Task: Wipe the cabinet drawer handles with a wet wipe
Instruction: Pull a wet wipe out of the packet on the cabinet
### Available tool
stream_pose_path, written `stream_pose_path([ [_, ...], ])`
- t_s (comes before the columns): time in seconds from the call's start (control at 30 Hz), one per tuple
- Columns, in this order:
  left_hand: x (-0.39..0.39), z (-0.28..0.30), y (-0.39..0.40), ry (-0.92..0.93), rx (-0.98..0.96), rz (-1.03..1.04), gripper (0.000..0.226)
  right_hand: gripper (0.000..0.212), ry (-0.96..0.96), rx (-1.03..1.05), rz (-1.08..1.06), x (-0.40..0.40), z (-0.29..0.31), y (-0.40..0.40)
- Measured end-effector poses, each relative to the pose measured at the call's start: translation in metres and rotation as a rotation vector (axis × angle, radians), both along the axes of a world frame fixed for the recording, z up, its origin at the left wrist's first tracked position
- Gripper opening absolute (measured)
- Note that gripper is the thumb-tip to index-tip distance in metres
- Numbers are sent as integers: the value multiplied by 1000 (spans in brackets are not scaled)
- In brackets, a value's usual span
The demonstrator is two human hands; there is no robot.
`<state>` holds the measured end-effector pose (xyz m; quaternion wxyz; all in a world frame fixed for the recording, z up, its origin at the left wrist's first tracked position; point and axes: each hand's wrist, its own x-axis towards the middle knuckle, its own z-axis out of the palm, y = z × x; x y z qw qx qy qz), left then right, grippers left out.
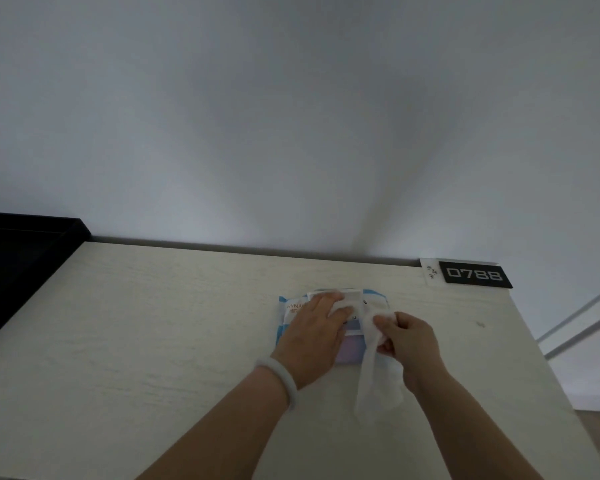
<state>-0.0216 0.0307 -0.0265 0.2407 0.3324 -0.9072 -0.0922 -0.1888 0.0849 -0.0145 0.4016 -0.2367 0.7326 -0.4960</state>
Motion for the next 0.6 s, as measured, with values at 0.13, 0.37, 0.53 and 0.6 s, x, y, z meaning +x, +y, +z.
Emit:
stream_pose_path([
  [0.13, -6, 9, -8, 0, -110, 86, 44, 10, 46, -44, -18, 1, 6, 0],
  [0.37, -2, 1, 0, -157, 203, 21, 40, 24, 198, -203, -97, 6, 13, -6],
  [0.53, 3, -16, 4, -310, 282, 74, 51, 25, 682, -98, 263, 13, -5, -11],
  [0.6, 5, -23, 4, -381, 300, 58, 53, 29, 799, -74, 440, 13, -23, -10],
])
